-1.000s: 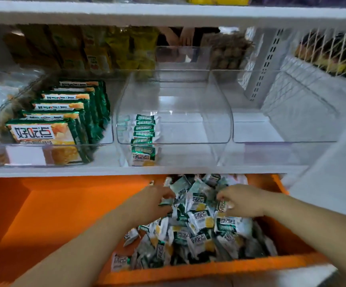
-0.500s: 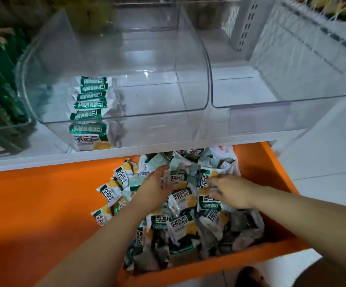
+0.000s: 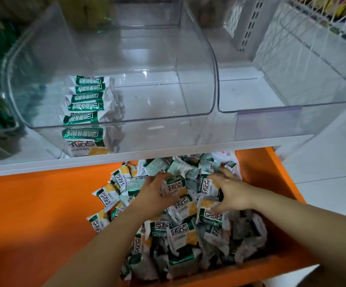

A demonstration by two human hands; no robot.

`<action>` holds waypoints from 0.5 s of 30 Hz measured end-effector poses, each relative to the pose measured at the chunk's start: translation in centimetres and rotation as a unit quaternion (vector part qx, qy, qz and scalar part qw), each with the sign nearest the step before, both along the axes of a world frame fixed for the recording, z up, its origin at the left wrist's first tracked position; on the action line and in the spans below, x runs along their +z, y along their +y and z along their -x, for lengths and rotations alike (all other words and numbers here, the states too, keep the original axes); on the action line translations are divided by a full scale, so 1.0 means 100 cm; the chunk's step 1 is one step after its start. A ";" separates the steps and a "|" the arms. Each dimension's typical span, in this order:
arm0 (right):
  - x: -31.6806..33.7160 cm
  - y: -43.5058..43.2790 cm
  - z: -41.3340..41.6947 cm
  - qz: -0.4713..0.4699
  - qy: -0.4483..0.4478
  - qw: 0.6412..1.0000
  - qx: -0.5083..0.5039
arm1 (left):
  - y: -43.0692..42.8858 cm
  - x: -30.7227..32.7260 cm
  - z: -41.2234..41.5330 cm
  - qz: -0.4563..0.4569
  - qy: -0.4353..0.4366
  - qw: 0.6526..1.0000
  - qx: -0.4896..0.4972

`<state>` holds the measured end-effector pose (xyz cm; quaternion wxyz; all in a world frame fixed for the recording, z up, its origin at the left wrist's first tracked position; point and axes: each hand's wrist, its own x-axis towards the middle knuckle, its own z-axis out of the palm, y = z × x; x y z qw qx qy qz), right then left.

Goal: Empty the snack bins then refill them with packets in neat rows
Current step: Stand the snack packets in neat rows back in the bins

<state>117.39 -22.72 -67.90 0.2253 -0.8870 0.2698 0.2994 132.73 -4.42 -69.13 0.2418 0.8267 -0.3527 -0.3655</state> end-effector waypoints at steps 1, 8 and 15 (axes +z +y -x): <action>-0.001 -0.003 -0.001 -0.017 0.013 1.000 -0.007 | -0.001 -0.001 0.001 -0.012 0.008 1.000 -0.011; -0.004 -0.004 -0.003 -0.101 0.055 0.993 -0.019 | -0.006 -0.007 0.003 -0.119 0.035 0.991 -0.056; -0.014 0.004 0.008 -0.080 0.031 0.995 -0.049 | -0.011 -0.006 0.011 -0.158 -0.057 0.982 -0.089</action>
